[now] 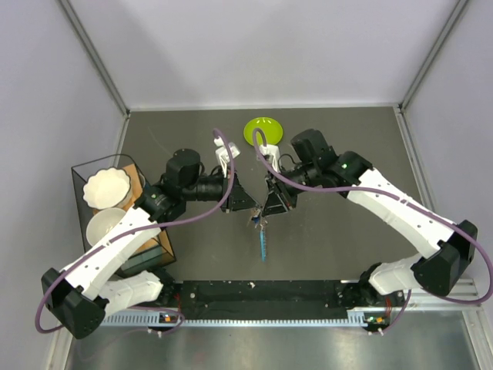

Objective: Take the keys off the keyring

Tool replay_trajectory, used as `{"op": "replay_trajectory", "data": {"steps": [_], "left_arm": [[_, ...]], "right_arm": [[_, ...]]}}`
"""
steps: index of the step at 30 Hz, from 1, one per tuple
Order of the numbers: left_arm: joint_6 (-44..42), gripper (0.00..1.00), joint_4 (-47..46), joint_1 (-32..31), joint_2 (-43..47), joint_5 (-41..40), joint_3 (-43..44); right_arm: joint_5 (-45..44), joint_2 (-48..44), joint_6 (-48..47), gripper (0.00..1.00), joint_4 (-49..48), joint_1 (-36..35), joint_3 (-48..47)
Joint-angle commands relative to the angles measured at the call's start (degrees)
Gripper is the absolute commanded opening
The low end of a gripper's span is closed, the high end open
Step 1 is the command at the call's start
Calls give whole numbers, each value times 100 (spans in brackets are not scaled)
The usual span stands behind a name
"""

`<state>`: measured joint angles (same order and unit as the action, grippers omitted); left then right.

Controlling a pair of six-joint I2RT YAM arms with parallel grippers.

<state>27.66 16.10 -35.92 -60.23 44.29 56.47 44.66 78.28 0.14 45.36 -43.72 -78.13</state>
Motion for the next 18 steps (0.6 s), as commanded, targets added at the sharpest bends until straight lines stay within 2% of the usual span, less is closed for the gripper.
{"op": "replay_trajectory", "data": {"steps": [1, 2, 4, 6, 18], "left_arm": [[99, 0, -740, 6, 116, 36, -39], [99, 0, -740, 6, 125, 27, -48], [108, 0, -740, 6, 143, 36, -66], [108, 0, -749, 6, 143, 18, -83], [-560, 0, 227, 6, 248, -728, 207]], "right_arm": [[122, -172, 231, 20, -712, -127, -28], [113, -190, 345, 19, -783, -128, -1], [78, -243, 451, 12, -994, -128, 60], [-45, -287, 522, 0, -1134, -128, 87], [-678, -875, 478, 0, -1161, -110, 456]]}}
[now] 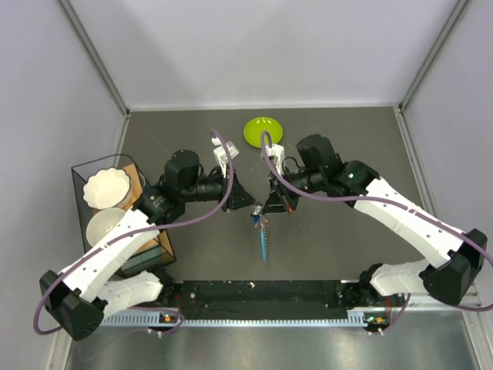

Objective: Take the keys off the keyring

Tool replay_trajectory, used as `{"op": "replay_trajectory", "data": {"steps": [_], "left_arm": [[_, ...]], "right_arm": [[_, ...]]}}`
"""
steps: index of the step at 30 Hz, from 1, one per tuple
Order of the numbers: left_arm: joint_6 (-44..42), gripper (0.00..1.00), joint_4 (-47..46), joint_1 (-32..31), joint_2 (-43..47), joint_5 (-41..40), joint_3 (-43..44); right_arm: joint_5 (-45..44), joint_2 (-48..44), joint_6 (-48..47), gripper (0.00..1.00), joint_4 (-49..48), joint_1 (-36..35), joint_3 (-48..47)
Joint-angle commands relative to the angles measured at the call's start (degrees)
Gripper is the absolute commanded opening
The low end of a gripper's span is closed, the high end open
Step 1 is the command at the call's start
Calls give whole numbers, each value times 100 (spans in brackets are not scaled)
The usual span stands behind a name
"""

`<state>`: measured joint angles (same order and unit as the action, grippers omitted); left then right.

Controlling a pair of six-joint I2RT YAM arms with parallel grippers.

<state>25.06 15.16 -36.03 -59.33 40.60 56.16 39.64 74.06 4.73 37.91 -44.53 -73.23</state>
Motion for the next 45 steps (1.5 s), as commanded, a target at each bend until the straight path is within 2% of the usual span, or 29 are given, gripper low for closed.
{"op": "replay_trajectory", "data": {"steps": [1, 17, 24, 28, 29, 30, 34, 38, 42, 45], "left_arm": [[-317, 0, 469, 17, 167, -490, 255], [-730, 0, 1525, 17, 115, -1511, 475], [-362, 0, 946, 26, 176, -905, 256], [-300, 0, 822, 52, 211, -957, 281], [-309, 1, 848, 122, 203, -853, 351], [-309, 12, 848, 175, 176, -739, 386], [-440, 33, 796, 307, 159, -465, 624], [-528, 36, 437, 377, 185, 122, 738], [-388, 38, -431, 386, 80, 1473, 616], [-151, 40, -917, 386, 53, 1845, 431]], "right_arm": [[-202, -480, 10, 0, -425, -29, -16], [-1019, -665, -60, 0, -442, 32, -42], [-923, -691, -16, 0, -829, 41, 72], [-817, -788, -130, 0, -961, 41, 169], [-800, -805, -235, 0, -978, 41, 178], [-774, -823, -279, 0, -979, 41, 212], [-423, -902, -438, 0, -996, 50, 283], [-220, -998, -737, 0, -1049, 41, 362], [-97, -1122, -798, 0, -1189, 50, 406], [-44, -1157, -790, 0, -1225, 41, 406]]}}
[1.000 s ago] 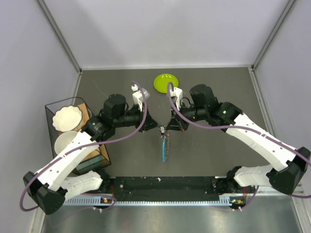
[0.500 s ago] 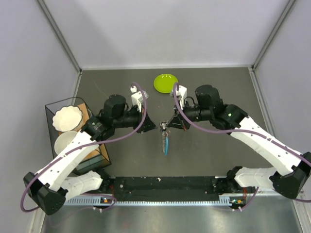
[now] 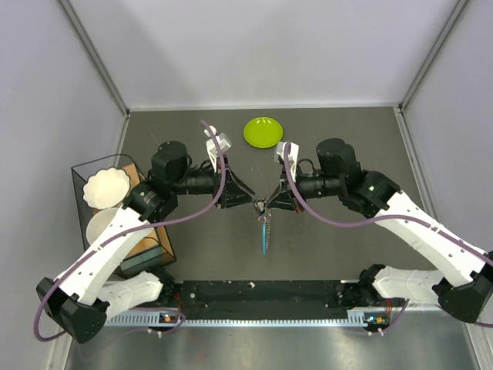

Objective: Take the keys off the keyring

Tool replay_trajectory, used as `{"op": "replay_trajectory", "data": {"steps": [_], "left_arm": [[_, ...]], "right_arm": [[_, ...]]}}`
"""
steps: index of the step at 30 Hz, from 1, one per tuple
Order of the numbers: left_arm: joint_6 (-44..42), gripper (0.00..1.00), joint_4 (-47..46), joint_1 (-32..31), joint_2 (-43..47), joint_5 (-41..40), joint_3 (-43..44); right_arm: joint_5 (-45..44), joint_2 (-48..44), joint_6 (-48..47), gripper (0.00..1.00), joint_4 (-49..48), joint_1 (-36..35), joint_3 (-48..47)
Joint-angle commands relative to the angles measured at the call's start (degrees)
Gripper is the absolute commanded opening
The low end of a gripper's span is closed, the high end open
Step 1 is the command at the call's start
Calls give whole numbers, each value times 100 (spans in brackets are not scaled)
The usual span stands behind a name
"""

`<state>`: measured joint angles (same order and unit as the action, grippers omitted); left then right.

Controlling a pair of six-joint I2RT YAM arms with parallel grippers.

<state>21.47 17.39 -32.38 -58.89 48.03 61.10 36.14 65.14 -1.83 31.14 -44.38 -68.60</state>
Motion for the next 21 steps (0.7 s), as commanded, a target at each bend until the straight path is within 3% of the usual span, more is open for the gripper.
{"op": "replay_trajectory", "data": {"steps": [1, 16, 18, 21], "left_arm": [[208, 40, -1263, 13, 18, 1199, -81], [-872, 39, -544, -40, -360, 1182, 33], [-899, 36, -526, -49, -386, 1182, 25], [-934, 19, -447, -49, -412, 1174, 16]], "right_arm": [[323, -265, -134, 0, -556, 26, -57], [534, -336, -81, 0, -661, 26, -13], [534, -336, -81, 0, -670, 26, -4], [517, -327, -81, 0, -688, 26, -4]]}}
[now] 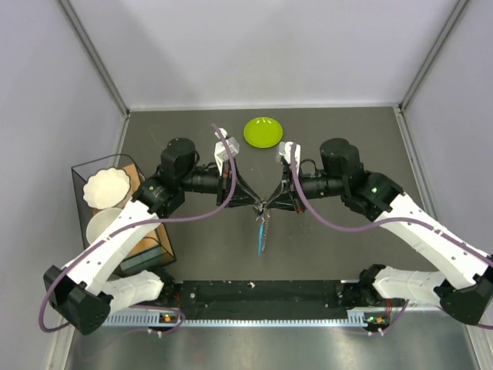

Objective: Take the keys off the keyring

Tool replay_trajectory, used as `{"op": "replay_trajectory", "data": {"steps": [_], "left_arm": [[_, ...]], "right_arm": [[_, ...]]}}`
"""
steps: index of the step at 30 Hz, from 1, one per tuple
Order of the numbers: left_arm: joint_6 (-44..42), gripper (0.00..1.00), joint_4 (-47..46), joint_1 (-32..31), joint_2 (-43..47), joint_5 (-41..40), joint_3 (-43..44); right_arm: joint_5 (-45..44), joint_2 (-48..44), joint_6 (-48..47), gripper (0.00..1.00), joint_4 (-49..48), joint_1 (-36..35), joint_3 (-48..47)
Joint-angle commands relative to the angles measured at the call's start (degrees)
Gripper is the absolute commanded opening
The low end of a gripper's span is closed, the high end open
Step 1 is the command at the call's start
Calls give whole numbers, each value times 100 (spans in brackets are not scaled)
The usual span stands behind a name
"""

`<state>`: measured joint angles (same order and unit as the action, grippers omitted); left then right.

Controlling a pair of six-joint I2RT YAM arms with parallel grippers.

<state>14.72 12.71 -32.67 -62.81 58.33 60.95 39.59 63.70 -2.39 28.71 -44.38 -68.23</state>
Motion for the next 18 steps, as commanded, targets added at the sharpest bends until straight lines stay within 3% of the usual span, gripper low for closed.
{"op": "replay_trajectory", "data": {"steps": [1, 7, 11, 18], "left_arm": [[-268, 14, 38, -21, -30, 144, 22], [-294, 15, 30, -21, -4, 197, -83], [-303, 0, 47, -47, 5, 188, -101], [4, 0, 432, -47, 84, -839, -154]], "right_arm": [[163, -174, -16, 0, -463, 35, -42], [145, -147, 37, 0, -524, 26, -50], [40, -139, 107, 0, -594, 35, -50], [-539, -437, 616, 0, -1638, 26, 397]]}}
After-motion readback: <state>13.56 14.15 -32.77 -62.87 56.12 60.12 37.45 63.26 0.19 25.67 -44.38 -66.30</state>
